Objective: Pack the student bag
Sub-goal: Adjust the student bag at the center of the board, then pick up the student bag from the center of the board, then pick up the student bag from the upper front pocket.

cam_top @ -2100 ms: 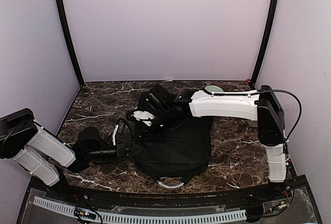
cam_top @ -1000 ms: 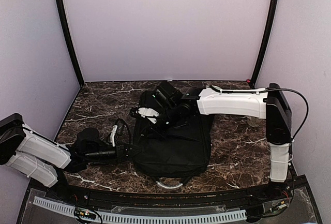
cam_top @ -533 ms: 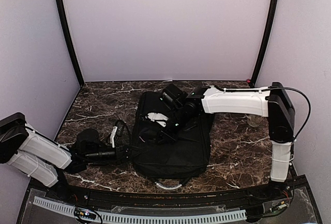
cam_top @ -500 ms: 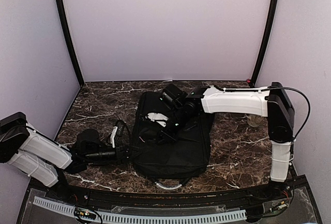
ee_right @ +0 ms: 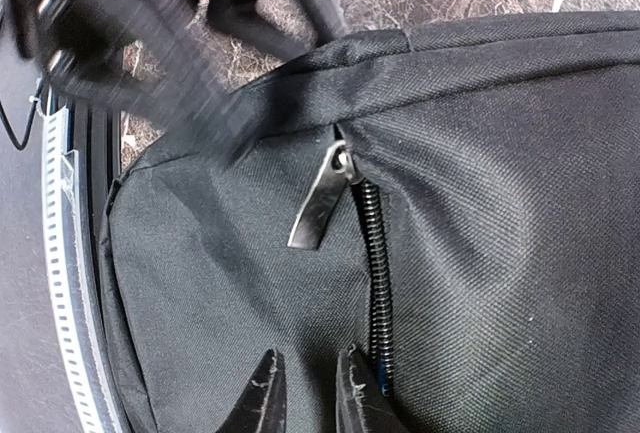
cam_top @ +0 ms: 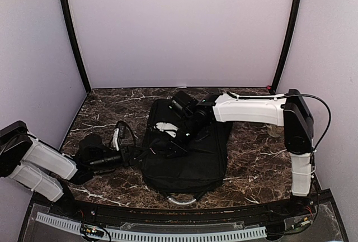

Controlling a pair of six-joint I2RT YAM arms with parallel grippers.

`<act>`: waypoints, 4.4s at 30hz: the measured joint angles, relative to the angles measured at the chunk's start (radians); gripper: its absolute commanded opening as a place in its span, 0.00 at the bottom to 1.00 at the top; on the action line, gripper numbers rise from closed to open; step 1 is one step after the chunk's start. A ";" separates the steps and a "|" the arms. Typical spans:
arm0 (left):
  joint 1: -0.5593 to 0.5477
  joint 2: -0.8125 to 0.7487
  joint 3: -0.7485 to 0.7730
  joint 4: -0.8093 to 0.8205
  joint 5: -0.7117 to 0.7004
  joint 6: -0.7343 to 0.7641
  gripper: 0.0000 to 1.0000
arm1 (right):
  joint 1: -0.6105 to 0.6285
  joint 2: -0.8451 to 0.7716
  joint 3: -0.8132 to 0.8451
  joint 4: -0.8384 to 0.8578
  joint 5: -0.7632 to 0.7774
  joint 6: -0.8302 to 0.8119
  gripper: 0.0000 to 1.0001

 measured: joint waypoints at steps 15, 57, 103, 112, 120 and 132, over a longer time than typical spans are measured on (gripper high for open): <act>0.084 0.262 0.068 0.229 0.195 -0.076 0.38 | -0.019 -0.122 -0.083 0.001 0.058 -0.051 0.39; 0.028 -0.074 0.058 -0.108 0.134 -0.108 0.00 | -0.239 -0.248 -0.090 0.144 0.112 -0.136 0.67; -0.017 -0.066 0.217 -0.224 0.037 -0.374 0.00 | 0.227 -0.213 -0.212 0.390 0.630 -0.390 0.34; -0.017 -0.066 0.219 -0.223 0.021 -0.373 0.00 | 0.236 -0.212 -0.212 0.402 0.686 -0.360 0.19; -0.017 -0.066 0.219 -0.223 0.002 -0.373 0.00 | 0.240 -0.212 -0.212 0.403 0.717 -0.345 0.15; -0.017 -0.066 0.219 -0.223 -0.009 -0.373 0.00 | 0.251 -0.212 -0.211 0.422 0.771 -0.332 0.18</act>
